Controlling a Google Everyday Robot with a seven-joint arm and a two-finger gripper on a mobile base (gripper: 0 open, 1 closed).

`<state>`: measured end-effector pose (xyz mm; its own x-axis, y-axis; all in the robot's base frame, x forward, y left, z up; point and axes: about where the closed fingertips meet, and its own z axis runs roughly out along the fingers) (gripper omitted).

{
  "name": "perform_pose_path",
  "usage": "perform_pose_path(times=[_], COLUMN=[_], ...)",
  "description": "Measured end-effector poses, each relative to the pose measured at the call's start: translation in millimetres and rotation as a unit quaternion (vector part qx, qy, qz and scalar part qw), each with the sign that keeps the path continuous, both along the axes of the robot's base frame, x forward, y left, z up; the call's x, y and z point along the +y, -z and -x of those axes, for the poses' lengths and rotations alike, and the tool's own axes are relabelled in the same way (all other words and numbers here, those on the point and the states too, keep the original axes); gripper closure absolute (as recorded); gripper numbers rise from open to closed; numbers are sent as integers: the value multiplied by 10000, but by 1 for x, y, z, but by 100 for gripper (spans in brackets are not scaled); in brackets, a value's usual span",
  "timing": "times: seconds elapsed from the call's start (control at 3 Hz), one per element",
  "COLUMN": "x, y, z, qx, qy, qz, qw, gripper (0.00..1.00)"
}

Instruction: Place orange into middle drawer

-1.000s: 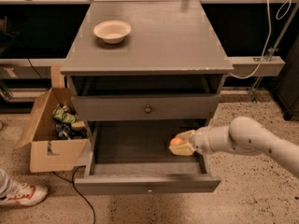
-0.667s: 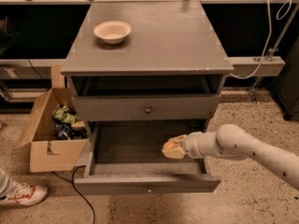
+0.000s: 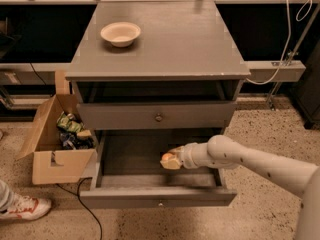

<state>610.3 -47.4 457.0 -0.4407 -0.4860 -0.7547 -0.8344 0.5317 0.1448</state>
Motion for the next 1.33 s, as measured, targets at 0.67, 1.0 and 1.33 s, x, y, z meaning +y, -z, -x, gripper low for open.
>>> perform_pose_path(times=[0.67,1.0,1.33], x=[24,8,-34], y=[47,48,29], z=[-15,-18,-21], qx=[193,132,-39], qy=[117,288,640], qz=[-253,-305,-343], qw=[9994,9990,9974], gripper=[30,7,0])
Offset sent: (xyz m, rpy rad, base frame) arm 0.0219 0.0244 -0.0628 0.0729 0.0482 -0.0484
